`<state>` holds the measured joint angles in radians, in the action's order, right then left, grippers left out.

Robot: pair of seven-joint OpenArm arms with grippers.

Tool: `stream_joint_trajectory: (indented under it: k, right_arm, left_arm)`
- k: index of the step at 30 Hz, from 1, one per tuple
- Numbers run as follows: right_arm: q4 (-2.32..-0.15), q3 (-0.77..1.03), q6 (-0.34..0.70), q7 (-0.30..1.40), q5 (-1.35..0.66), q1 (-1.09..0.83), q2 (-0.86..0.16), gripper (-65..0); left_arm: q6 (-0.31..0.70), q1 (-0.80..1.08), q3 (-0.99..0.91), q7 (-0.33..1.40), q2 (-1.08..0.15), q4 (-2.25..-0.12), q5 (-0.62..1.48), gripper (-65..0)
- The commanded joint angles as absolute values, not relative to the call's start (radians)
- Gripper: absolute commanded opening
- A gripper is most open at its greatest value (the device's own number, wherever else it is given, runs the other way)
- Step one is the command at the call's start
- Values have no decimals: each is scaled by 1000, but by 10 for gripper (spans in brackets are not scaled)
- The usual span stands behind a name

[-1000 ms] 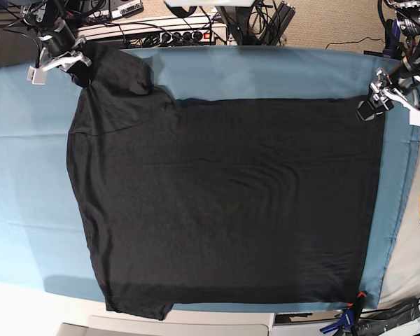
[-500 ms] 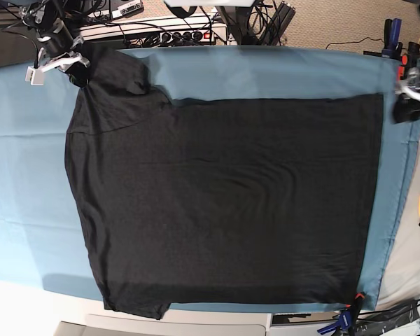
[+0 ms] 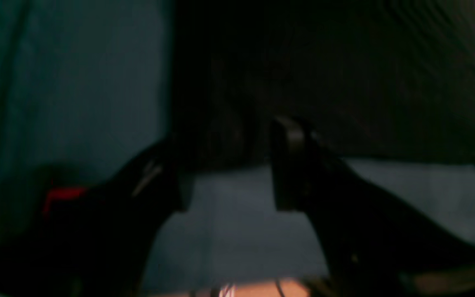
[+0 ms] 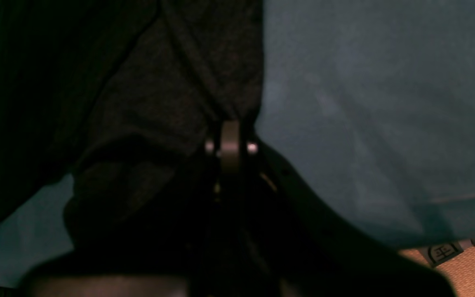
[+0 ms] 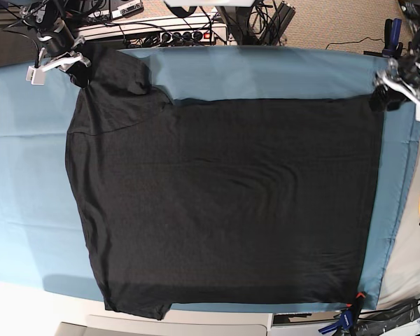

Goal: Fold the T-shirt properly
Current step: 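Close both grippers on the corners, adjusting the left gripper's grasp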

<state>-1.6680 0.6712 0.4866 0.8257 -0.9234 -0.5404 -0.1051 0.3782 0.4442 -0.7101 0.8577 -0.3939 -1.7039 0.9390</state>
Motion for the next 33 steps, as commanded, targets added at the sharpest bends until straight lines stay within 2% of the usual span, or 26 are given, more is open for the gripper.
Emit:
stream_joint_trajectory:
  k: [1,12,28,33]
  right_arm:
    - [-1674,675,475,841,-900,-551,-113,-650]
    - [-1674,675,475,841,-900,-551,-113,-650]
    - [-1674,675,475,842,-900,-551,-113,-650]
    - [-1674,675,475,842,-900,-551,-113,-650]
  left_arm:
    - [384,434,-719,841,-414,-1700,944,-367]
    - [377,346,-719,846,-470,-1491,916,-367]
    - [416,352,-717,923,-482,-1486,1033,-367]
    - [415,352,-715,925,-481,-1486,1013,-367]
